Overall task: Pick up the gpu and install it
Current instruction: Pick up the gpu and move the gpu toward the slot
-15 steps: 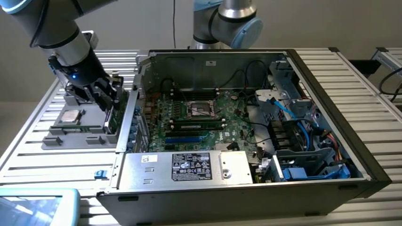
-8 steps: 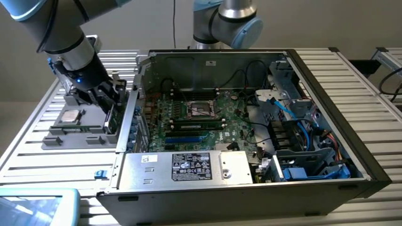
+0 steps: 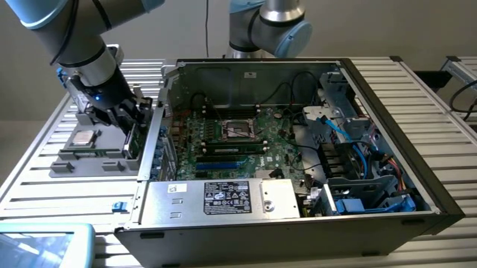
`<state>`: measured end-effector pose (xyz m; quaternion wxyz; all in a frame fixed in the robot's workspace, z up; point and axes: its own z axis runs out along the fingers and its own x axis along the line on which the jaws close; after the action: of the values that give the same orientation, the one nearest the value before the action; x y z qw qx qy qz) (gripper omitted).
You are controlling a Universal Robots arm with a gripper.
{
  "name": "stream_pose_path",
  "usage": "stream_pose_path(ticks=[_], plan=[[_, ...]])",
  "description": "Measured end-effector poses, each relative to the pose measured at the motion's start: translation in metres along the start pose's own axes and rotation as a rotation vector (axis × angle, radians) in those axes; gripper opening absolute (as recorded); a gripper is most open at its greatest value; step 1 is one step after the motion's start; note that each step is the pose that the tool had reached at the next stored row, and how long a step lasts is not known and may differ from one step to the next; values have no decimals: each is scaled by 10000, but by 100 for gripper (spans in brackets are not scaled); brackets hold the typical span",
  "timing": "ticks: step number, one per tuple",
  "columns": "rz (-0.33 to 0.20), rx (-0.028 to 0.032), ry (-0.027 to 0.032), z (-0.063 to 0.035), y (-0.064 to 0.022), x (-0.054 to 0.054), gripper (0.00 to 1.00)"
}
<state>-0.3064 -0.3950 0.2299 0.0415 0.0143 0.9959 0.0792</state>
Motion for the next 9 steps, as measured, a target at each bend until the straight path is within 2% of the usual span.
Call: stream_pose_path(ticks=[4,7,9], plan=[[-6,-4,22,19,0,-17,44],[-1,-3,95,32,2,-36,44],[-3,-1,174,36,7,-44,44]])
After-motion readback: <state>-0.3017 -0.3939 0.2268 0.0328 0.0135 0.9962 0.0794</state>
